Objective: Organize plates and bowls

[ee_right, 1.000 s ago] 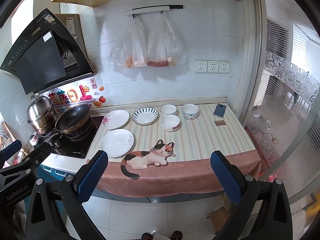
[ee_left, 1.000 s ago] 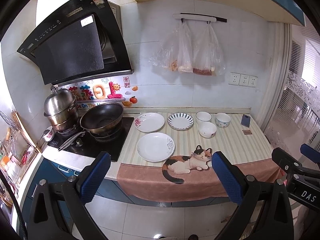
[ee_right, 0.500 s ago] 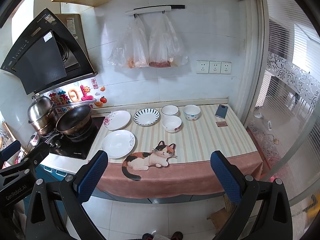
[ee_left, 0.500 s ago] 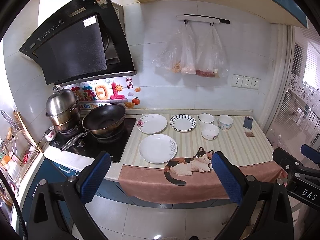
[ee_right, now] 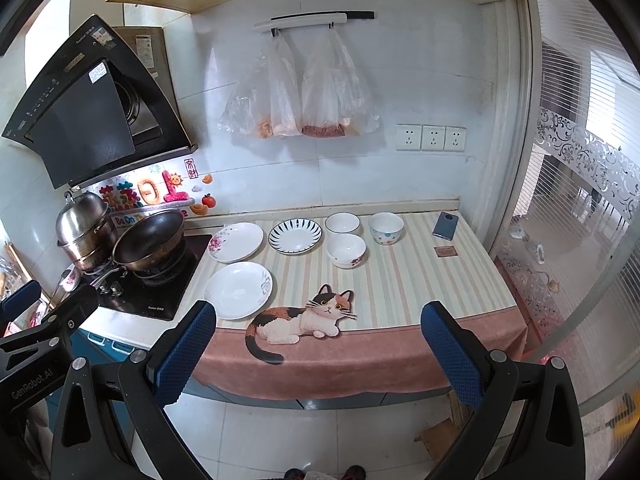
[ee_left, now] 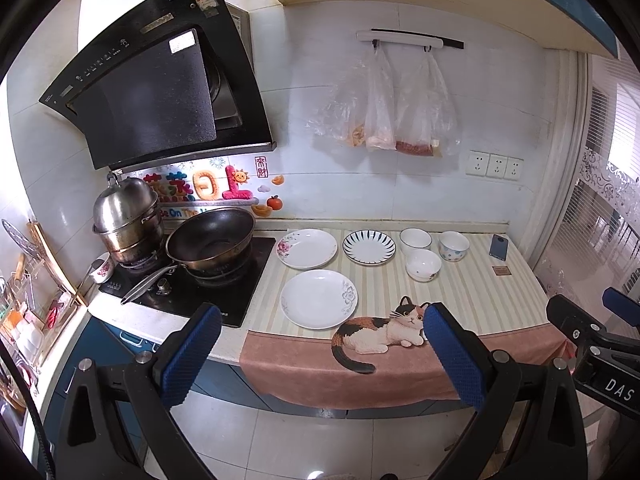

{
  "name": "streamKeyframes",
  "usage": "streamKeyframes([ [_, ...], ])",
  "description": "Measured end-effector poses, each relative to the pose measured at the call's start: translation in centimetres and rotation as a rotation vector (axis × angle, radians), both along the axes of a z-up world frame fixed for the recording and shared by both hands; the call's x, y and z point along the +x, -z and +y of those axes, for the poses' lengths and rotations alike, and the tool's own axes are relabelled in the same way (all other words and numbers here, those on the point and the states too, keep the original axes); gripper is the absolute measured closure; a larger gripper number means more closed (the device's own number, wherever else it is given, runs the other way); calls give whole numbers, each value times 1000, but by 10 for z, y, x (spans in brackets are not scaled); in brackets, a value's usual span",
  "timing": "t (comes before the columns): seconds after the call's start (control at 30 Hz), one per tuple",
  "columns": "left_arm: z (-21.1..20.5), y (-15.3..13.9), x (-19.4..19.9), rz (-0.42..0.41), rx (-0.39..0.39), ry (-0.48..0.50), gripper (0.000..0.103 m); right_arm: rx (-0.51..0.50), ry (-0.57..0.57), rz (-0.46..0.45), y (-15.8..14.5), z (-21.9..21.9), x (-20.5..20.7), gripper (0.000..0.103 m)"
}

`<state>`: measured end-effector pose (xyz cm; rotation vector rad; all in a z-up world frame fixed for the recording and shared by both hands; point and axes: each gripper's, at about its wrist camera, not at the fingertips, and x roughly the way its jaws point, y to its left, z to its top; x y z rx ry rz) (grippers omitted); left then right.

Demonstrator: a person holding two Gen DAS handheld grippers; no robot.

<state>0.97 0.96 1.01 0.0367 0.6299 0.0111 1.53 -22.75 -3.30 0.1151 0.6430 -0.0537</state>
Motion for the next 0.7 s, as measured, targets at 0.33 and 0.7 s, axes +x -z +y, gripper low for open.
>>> streamKeyframes([
  [0.33, 4, -1, 2, -6, 5, -1, 0, 3, -8, 9, 3, 4, 3, 0],
  [0.7, 8, 5, 8, 9, -15, 19, 0, 30, -8, 26, 9, 11, 5, 0],
])
